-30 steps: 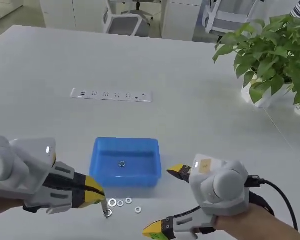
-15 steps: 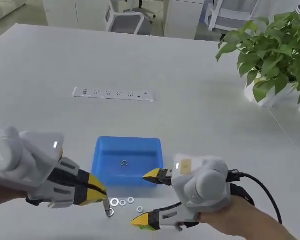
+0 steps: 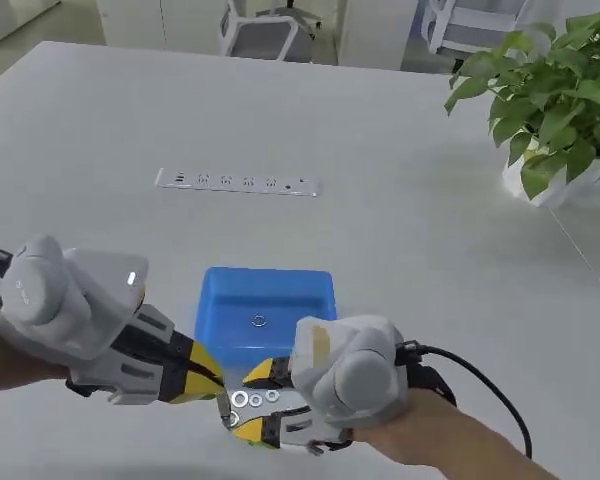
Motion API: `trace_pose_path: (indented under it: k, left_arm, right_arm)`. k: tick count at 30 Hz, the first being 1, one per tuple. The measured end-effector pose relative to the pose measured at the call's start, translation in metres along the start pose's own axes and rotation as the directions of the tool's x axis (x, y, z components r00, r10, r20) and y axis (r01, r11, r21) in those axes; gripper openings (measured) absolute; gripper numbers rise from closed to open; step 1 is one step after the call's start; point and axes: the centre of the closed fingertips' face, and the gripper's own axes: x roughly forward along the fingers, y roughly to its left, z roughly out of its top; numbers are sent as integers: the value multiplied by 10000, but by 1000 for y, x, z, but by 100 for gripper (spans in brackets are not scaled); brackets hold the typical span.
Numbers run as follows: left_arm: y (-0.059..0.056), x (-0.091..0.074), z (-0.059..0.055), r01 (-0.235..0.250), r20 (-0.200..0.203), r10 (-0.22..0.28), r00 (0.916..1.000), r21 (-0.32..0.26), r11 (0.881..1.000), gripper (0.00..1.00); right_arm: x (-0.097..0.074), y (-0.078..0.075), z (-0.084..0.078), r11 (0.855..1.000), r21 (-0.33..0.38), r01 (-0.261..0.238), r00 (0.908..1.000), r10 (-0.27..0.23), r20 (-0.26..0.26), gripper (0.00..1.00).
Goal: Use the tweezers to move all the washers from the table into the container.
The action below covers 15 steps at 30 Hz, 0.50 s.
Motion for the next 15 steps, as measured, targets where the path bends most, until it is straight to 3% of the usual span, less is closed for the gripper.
trace_pose_path:
  k: [15]
  left_arm:
    - [0,1,2,313,-174,-310,9994,146,9994,5]
  right_arm:
    - [16,3,-1,9993,289,-216,9997,218,-66,12]
